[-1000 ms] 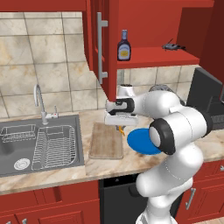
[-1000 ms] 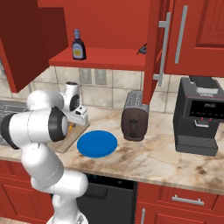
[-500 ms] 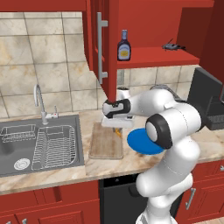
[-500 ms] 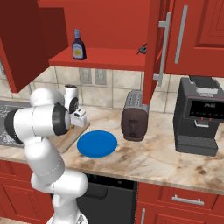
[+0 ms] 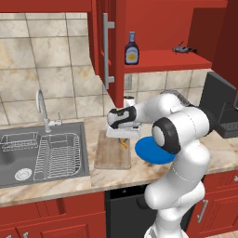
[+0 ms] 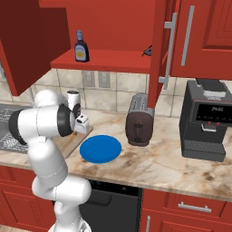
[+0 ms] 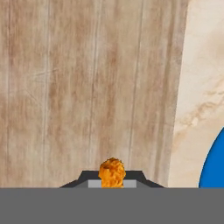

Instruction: Pick the shrimp from the plate and place it on the cutting board. Then pick the condiment bottle from the cabinet and place it next to the cutting board.

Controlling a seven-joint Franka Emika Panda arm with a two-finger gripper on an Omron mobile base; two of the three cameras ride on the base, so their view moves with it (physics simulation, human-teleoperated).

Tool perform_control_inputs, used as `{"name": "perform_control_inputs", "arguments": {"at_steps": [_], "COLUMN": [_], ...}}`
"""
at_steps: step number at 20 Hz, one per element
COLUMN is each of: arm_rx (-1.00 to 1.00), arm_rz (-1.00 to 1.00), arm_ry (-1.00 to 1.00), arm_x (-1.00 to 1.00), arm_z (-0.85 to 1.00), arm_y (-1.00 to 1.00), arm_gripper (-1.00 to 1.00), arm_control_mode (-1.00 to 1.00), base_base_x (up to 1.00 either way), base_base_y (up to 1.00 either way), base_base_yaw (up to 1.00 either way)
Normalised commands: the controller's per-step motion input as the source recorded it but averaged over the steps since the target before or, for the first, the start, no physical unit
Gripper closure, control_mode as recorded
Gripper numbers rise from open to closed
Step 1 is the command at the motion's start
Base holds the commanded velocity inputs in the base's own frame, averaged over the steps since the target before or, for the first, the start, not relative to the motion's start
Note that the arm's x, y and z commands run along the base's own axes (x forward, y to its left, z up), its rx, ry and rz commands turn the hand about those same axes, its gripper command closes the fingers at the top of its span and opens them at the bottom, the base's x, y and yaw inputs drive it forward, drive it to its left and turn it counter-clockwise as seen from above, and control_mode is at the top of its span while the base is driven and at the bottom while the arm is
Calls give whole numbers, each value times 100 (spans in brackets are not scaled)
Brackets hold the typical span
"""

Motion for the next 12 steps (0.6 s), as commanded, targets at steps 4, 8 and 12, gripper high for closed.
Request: {"name": "perform_control_inputs", "arguments": {"at_steps": [4,8,12], "arm_rx": [0,0,0], "arm_rz": [0,0,0], "arm_ry": [0,0,0], "arm_x": [5,8,11], "arm_z": [-24,-22,-20], "arm_y": [0,0,0], "arm_gripper": [100,100,100], "arm_control_mode": [-100,-100,-100], "base_base_x": [0,0,0], "base_base_y": [0,0,0], "base_base_yaw": [0,0,0]}}
